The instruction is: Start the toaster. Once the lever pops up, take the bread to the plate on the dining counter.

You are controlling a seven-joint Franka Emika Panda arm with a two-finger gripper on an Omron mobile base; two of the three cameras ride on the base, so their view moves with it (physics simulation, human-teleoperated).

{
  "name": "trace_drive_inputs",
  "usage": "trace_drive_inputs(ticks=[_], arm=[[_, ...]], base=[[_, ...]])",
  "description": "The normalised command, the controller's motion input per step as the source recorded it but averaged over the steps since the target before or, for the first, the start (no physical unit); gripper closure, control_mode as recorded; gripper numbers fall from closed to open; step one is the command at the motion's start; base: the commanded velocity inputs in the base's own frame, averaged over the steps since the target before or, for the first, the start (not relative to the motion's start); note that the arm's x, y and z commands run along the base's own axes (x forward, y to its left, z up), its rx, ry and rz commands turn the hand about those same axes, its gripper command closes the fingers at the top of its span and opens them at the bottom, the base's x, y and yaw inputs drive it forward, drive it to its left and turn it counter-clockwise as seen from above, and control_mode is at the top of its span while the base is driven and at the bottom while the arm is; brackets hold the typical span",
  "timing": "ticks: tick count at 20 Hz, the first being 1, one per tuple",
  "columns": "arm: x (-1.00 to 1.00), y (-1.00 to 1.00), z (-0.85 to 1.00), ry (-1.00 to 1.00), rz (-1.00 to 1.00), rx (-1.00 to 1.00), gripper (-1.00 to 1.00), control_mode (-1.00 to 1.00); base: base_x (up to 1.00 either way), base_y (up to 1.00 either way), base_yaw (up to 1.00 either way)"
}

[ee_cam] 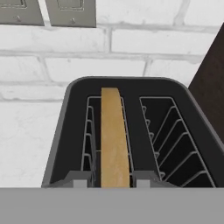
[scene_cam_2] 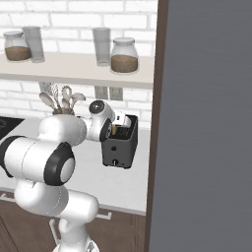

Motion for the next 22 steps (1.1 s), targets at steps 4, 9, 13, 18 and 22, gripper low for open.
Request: trace_drive_inputs(ticks=[4,9,13,18,22], arm=[[0.0,-0.03,-0.01,0.0,0.0,0.0,1.0,-1.0],[0.0,-0.02,0.0,-0.01,0.0,0.0,1.0,-1.0],[0.0,-0.01,0.02,-0.05,0.0,0.0,1.0,-1.0],[-0.31,-0.01,0.05,-0.18,0.01,0.0,1.0,-1.0],[-0.35,0.0,0.26,-0.25,0.0,0.0,1.0,-1.0]], base=[[0.0,0.0,0.0],[0.0,0.0,0.0],[0.0,0.0,0.0],[0.0,0.0,0.0],[0.0,0.0,0.0]])
